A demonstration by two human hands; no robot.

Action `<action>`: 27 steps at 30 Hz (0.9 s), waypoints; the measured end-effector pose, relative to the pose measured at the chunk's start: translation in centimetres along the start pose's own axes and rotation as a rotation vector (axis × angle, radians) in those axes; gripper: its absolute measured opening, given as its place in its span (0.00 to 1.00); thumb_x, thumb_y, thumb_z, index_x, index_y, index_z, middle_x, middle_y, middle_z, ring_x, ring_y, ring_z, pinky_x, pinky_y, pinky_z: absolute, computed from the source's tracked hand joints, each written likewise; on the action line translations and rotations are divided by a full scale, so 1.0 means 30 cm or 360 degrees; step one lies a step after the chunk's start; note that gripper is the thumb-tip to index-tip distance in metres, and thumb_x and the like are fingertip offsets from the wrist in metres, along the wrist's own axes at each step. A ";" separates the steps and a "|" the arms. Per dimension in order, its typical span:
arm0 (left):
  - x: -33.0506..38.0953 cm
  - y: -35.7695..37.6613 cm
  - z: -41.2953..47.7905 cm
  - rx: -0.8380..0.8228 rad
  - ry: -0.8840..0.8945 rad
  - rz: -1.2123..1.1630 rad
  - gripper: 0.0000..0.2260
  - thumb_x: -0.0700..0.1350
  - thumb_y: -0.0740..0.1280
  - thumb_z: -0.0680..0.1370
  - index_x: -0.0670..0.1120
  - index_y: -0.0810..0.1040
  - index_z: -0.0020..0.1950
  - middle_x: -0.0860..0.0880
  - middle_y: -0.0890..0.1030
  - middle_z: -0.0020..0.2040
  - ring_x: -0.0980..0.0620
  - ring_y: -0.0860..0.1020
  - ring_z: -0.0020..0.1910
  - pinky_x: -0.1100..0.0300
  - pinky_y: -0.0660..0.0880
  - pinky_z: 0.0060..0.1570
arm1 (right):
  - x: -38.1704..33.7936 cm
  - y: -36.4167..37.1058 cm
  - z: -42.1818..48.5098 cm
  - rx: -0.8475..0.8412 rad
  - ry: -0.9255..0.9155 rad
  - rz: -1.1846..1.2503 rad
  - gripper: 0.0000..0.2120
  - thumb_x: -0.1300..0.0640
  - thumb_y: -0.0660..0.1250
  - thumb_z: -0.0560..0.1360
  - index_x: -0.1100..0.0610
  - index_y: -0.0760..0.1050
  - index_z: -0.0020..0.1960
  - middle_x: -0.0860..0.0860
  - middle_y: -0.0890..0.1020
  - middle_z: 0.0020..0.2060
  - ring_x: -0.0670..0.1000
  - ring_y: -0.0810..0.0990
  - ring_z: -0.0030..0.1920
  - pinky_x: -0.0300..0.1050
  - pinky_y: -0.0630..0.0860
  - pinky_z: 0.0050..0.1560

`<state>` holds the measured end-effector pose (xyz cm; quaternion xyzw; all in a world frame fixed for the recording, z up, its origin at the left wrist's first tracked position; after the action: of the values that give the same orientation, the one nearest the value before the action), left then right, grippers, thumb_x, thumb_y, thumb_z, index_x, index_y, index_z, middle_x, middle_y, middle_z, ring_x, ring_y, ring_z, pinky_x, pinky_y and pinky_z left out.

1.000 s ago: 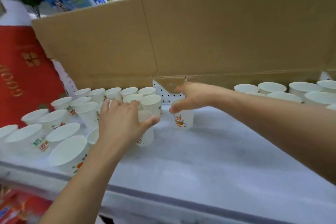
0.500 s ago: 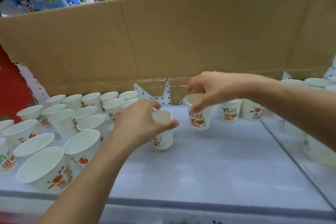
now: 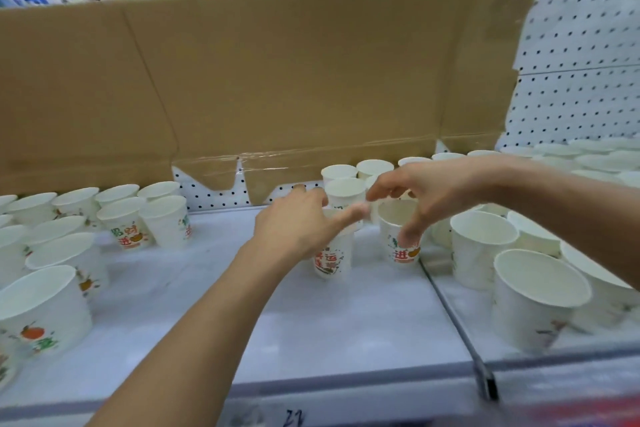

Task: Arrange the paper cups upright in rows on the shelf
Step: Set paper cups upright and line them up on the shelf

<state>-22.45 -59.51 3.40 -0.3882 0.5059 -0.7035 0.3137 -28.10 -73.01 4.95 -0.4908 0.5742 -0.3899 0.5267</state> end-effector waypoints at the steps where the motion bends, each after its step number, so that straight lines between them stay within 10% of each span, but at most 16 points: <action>1: -0.022 -0.004 -0.008 0.0003 0.0009 -0.0160 0.36 0.77 0.54 0.68 0.55 0.74 0.65 0.50 0.76 0.64 0.48 0.74 0.61 0.52 0.73 0.52 | 0.007 -0.009 -0.007 0.0034 0.0017 -0.0018 0.34 0.44 0.77 0.65 0.42 0.68 0.67 0.38 0.72 0.57 0.45 0.72 0.60 0.43 0.71 0.60; 8: -0.104 0.040 -0.069 -0.0073 0.0073 -0.1039 0.32 0.57 0.78 0.64 0.54 0.74 0.66 0.58 0.77 0.59 0.63 0.77 0.54 0.67 0.73 0.47 | 0.057 -0.037 -0.017 0.0299 0.0185 -0.0172 0.32 0.37 0.75 0.64 0.48 0.72 0.64 0.44 0.75 0.51 0.49 0.74 0.51 0.45 0.74 0.49; 27: -0.021 0.055 -0.005 0.0153 -0.0061 -0.0882 0.28 0.62 0.76 0.66 0.52 0.79 0.62 0.56 0.79 0.56 0.58 0.78 0.50 0.51 0.77 0.55 | 0.113 -0.031 0.029 0.0313 0.0102 0.0120 0.23 0.46 0.79 0.63 0.47 0.77 0.55 0.45 0.77 0.52 0.50 0.77 0.54 0.51 0.77 0.56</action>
<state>-22.18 -59.39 1.64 -0.5096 0.3406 -0.7782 0.1369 -26.99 -76.47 4.96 -0.4021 0.5677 -0.4397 0.5680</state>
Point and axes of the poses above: each hand's wrist, its own z-axis towards the middle knuckle, its own y-axis out of the palm, x = y × z, the point moved 10 cm from there along z, towards the middle knuckle
